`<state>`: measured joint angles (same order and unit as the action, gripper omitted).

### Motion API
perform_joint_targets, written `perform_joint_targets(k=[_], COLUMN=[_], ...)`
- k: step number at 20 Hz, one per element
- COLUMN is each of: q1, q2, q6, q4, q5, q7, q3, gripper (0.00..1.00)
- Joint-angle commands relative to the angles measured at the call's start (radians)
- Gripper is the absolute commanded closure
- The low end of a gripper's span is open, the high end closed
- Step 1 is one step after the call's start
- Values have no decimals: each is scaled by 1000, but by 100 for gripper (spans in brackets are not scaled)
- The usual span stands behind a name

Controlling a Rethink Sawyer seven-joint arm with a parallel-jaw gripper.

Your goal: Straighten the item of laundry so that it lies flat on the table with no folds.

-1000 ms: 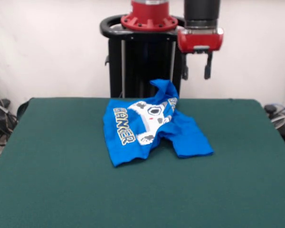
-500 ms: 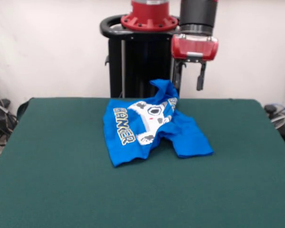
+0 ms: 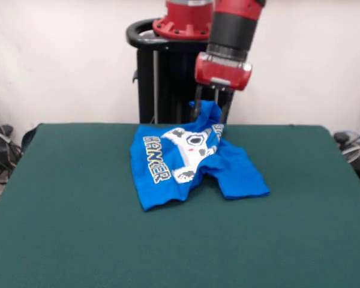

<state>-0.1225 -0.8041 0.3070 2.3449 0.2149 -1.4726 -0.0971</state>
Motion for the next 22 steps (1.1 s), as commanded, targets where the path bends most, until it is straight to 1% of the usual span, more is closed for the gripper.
perform_joint_targets(k=[1,3,4,6,7,8,9,10,12,14,20,22], q1=[-14,-7,-9,-12,-33,-44,-34,-22,2,42,105,108], q2=[244,293,314,351,384,400,405,404,370,339,346,337], q6=[69,134,146,153,148,127,118,143,171,218,291,297], q4=[-75,-61,-61,-80,-100,-116,-129,-133,-118,-101,-50,-35], q5=[7,-2,-5,-7,-20,-14,6,26,64,104,197,209], q7=[-208,-255,-273,-284,-283,-278,-271,-285,-301,-307,-358,-370], q3=[-27,-16,1,34,64,80,74,66,35,-16,-69,-69], gripper=[0,0,0,0,0,0,0,0,0,0,0,0])
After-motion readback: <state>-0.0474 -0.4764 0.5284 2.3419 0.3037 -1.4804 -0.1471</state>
